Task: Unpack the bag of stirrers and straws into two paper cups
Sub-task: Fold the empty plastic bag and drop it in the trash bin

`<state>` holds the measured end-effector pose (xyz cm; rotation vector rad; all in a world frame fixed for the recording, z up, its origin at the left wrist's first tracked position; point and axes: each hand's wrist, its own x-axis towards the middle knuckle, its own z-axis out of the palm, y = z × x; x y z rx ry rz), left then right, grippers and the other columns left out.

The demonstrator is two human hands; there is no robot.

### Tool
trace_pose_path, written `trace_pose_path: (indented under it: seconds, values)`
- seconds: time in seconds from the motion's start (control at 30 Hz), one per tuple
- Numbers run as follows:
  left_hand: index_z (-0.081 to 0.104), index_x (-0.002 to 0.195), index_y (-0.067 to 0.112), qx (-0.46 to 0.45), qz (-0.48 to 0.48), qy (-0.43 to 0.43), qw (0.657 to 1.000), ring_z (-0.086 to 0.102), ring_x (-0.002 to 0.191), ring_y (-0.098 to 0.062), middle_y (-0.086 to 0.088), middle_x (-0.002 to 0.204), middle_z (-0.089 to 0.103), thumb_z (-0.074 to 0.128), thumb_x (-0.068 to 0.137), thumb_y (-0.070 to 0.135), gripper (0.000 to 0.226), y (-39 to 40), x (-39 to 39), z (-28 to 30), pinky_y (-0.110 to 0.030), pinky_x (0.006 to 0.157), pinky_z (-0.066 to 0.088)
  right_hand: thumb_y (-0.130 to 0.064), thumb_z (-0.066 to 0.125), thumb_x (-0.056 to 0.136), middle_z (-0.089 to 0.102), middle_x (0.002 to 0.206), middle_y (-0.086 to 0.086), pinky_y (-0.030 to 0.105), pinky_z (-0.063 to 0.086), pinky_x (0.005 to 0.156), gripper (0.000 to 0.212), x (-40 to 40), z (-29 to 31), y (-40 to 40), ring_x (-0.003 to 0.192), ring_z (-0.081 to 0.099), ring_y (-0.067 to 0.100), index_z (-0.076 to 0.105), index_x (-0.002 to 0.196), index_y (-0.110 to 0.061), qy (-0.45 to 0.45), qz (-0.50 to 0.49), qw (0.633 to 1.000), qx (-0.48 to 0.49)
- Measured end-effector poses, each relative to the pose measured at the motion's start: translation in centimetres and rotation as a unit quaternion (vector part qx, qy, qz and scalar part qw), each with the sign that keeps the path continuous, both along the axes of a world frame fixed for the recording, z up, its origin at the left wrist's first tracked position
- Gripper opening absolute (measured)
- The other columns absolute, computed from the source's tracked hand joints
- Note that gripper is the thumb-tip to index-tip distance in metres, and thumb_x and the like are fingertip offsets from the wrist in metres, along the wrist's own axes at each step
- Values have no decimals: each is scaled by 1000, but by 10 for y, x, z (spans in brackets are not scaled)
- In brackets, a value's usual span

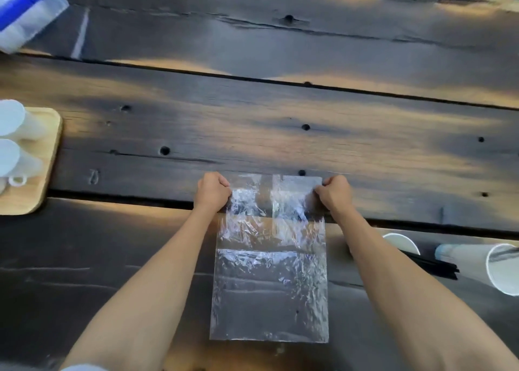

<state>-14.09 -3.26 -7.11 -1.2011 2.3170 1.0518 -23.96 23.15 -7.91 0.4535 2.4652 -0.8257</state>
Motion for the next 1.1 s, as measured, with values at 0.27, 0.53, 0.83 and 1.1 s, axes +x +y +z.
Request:
trace_pose_path:
  seconds: [0.27,0.53,0.83,1.1]
  values:
    - [69,84,8,53,49,78,994,64,71,-16,-7,87,73,57,86,4,12,-3,16,21,-28,64,50,-6,64,87,69,89,19,33,53,61,22,9,6,-2,73,65,26,57,67,-13,0,-8,999,-51]
    - [65,99,3,104,70,234,964,61,60,-18,-13,86,65,57,91,0,11,-13,56,83,-17,51,52,-1,64,89,61,76,1,23,44,48,11,39,94,-4,56,52,13,66,92,-11,67,-47,954,-289]
    - [73,89,15,113,60,258,958,61,56,-6,-2,69,69,63,89,0,19,8,176,106,-17,56,53,3,64,89,67,75,13,18,48,57,11,141,106,56,55,60,3,72,93,-3,99,75,956,-266]
    - [73,93,3,193,93,200,956,68,69,-15,-5,76,75,64,88,-5,13,48,254,74,-20,66,58,17,49,90,70,83,22,15,56,62,17,211,80,86,62,71,6,63,100,15,-7,0,952,-305]
